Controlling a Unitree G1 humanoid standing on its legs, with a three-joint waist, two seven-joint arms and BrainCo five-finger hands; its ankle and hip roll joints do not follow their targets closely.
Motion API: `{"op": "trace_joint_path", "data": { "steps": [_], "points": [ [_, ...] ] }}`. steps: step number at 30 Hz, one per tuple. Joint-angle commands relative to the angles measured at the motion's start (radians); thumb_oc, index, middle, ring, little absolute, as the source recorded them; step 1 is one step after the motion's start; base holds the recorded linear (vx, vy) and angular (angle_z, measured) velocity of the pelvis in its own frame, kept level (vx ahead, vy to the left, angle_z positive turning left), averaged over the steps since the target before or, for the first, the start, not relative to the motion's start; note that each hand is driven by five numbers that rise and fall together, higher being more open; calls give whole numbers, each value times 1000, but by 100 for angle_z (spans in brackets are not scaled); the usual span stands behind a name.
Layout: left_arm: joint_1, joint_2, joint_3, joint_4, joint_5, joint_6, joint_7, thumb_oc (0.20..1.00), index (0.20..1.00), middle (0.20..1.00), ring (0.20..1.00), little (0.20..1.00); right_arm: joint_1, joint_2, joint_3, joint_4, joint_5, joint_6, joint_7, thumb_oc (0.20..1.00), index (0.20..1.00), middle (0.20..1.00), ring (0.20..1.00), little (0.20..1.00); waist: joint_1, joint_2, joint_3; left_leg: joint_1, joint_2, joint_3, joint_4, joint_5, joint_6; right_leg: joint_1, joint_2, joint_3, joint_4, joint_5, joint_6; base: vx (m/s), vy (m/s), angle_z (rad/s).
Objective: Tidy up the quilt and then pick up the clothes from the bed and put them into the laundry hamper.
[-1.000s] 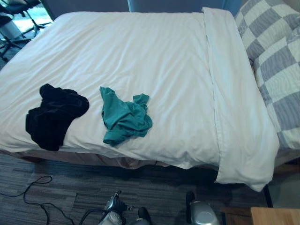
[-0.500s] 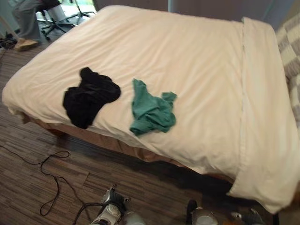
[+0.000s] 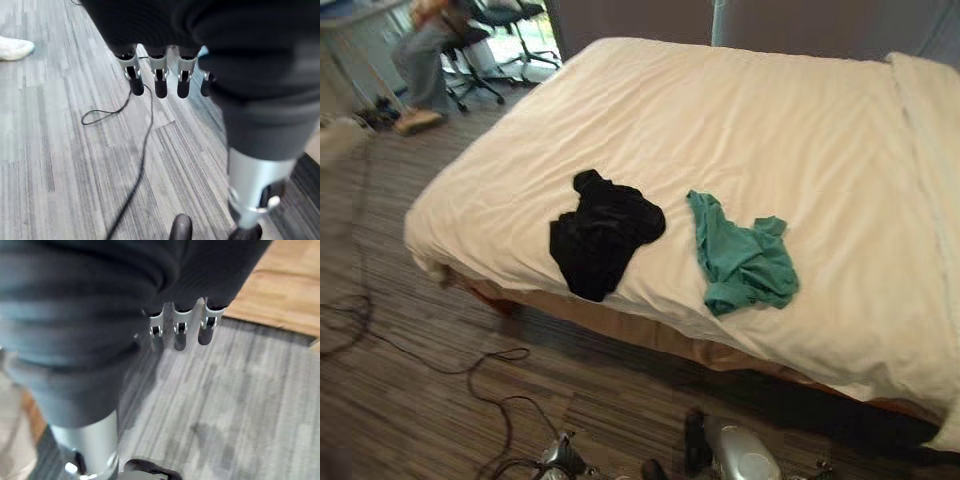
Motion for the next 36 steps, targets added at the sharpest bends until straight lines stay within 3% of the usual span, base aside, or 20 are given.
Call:
{"op": "trace_joint_path", "data": {
  "steps": [1, 4, 6, 7, 8, 9, 12, 15, 16, 17, 18, 20, 21, 24, 28, 29, 32, 34, 35, 36],
  "points": [
    [-99, 26, 20, -71, -42, -23, 26, 1000, 1000, 1000, 1000, 1000, -48, -54, 78, -23, -37, 2, -16, 1000, 1000, 1000, 1000, 1000, 6, -33, 94, -149, 211, -41, 522, 121, -143, 199, -12, 14, -339, 86, 65, 75, 207, -80],
    [-140, 11, -10, -111, -60, -41, 40, 1000, 1000, 1000, 1000, 1000, -89, -61, 69, -43, -24, -1, -30, 1000, 1000, 1000, 1000, 1000, 1, -23, 107, -196, 250, -42, 459, 98, -120, 221, -50, 58, -379, 95, 95, 145, 436, -35],
    [-157, -2, -36, -142, -52, -52, 32, 1000, 1000, 1000, 1000, 1000, -110, -58, 60, -75, -12, -9, -31, 1000, 1000, 1000, 1000, 1000, -20, 21, 74, -135, 260, -69, 47, 71, -83, 197, -98, 115, -393, 106, 159, 234, 758, -48],
    [-158, -2, -37, -134, -52, -54, 34, 1000, 1000, 1000, 1000, 1000, -107, -56, 57, -89, -8, -12, -31, 1000, 1000, 1000, 1000, 1000, -23, 33, 61, -104, 270, -100, -87, 102, -88, 188, -117, 148, -396, 112, 182, 164, 477, -46],
    [-158, -2, -37, -134, -52, -54, 34, 1000, 1000, 1000, 1000, 1000, -106, -57, 57, -90, -8, -12, -31, 1000, 1000, 1000, 1000, 1000, -21, 32, 61, -98, 268, -97, -95, 105, -88, 189, -118, 150, -395, 112, 182, 248, 677, -47],
    [-159, 0, -46, -123, -50, -57, 45, 1000, 1000, 1000, 1000, 1000, -98, -58, 59, -110, -4, -20, -36, 1000, 1000, 1000, 1000, 1000, -7, 42, 45, -89, 299, -238, -185, 146, -100, 175, -145, 220, -394, 114, 202, 157, 431, -42],
    [-165, -18, -71, -94, -30, -60, 37, 1000, 1000, 1000, 1000, 1000, -92, -49, 54, -106, -22, -21, -34, 1000, 1000, 1000, 1000, 1000, -16, 45, 23, -69, 292, -298, -185, 110, -111, 173, -176, 254, -383, 128, 230, 222, 571, -104],
    [-183, -1, -87, -100, 3, -47, 29, 1000, 1000, 1000, 1000, 1000, -93, -24, 78, -129, -76, -5, -25, 1000, 1000, 1000, 1000, 1000, -11, 5, 9, -30, 227, -237, -194, 65, -81, 134, -233, 283, -353, 222, 280, 163, 554, -89],
    [-196, 25, -87, -116, 20, -46, 31, 1000, 1000, 1000, 1000, 1000, -108, -12, 109, -165, -91, -6, -15, 1000, 1000, 1000, 1000, 1000, 7, -7, 21, 8, 210, -162, -200, 43, -63, 87, -258, 194, -331, 262, 277, -35, 352, -87],
    [-197, 25, -87, -116, 20, -46, 31, 1000, 1000, 1000, 1000, 1000, -108, -12, 109, -165, -91, -6, -15, 1000, 1000, 1000, 1000, 1000, 8, -7, 19, 6, 209, -161, -201, 45, -63, 84, -258, 195, -332, 264, 277, -73, 538, -172],
    [-195, 43, -76, -136, 19, -49, 36, 1000, 1000, 1000, 1000, 1000, -116, -4, 140, -197, -108, -15, -12, 1000, 1000, 1000, 1000, 1000, 27, -2, 29, 18, 193, -112, -184, 25, -37, 82, -260, 41, -276, 217, 249, -61, 341, -162],
    [-187, 45, -70, -132, 14, -48, 35, 1000, 1000, 1000, 1000, 1000, -113, 0, 144, -194, -109, -14, -8, 1000, 1000, 1000, 1000, 1000, 24, -4, 31, 24, 186, -103, -187, 25, -30, 78, -239, 41, -232, 201, 245, -59, 305, -132],
    [-175, 46, -48, -116, 7, -39, 31, 1000, 1000, 1000, 1000, 1000, -107, 4, 135, -184, -90, -11, -3, 1000, 1000, 1000, 1000, 1000, 10, -1, 36, 24, 166, -110, -190, 39, -11, 66, -129, 145, -161, 160, 249, -44, 195, -71],
    [-150, 45, -33, -96, 2, -36, 25, 1000, 1000, 1000, 1000, 1000, -89, 1, 107, -174, -54, -10, -5, 1000, 1000, 1000, 1000, 1000, 23, -4, 25, 31, 139, -119, -198, 34, 2, 134, -104, 160, -193, 123, 226, -20, 155, -5],
    [-88, 45, 82, -37, -73, -31, 47, 1000, 1000, 1000, 1000, 1000, -82, -8, 37, -114, 3, -6, -28, 1000, 1000, 1000, 1000, 1000, 53, -1, -17, 26, 130, -109, -217, 46, -3, 209, -132, 151, -353, 155, 228, 10, -21, 18],
    [-22, 63, 227, -26, -225, -45, 89, 1000, 1000, 1000, 1000, 1000, -66, -49, -49, -138, 61, -20, -69, 1000, 1000, 1000, 1000, 1000, 67, -3, -29, 41, 127, -108, -249, 69, -12, 251, -146, 126, -395, 167, 231, 38, -22, -10],
    [24, 114, 332, -74, -295, -70, 118, 1000, 1000, 1000, 1000, 1000, -20, -115, -113, -274, 44, -28, -87, 1000, 1000, 1000, 1000, 1000, 67, -4, -29, 51, 125, -113, -276, 84, -20, 269, -151, 106, -421, 178, 240, 25, -16, 17],
    [76, 222, 438, -267, -295, -142, 155, 1000, 1000, 1000, 1000, 1000, 110, -225, -184, -550, -80, -80, -90, 1000, 1000, 1000, 1000, 1000, 59, -6, -25, 66, 126, -110, -288, 85, -30, 294, -161, 81, -435, 181, 253, 38, -12, 22],
    [77, 222, 439, -269, -295, -142, 155, 1000, 1000, 1000, 1000, 1000, 112, -224, -184, -552, -81, -79, -89, 1000, 1000, 1000, 1000, 1000, 59, -6, -27, 63, 126, -110, -289, 88, -30, 291, -160, 81, -436, 183, 252, -7, -30, 18],
    [68, 301, 475, -449, -272, -197, 190, 1000, 1000, 1000, 1000, 1000, 142, -296, -212, -673, -174, -121, -109, 1000, 1000, 1000, 1000, 1000, 56, -7, -15, 57, 128, -116, -286, 89, -34, 281, -165, 75, -424, 180, 259, -59, -28, 23]
  ]
}}
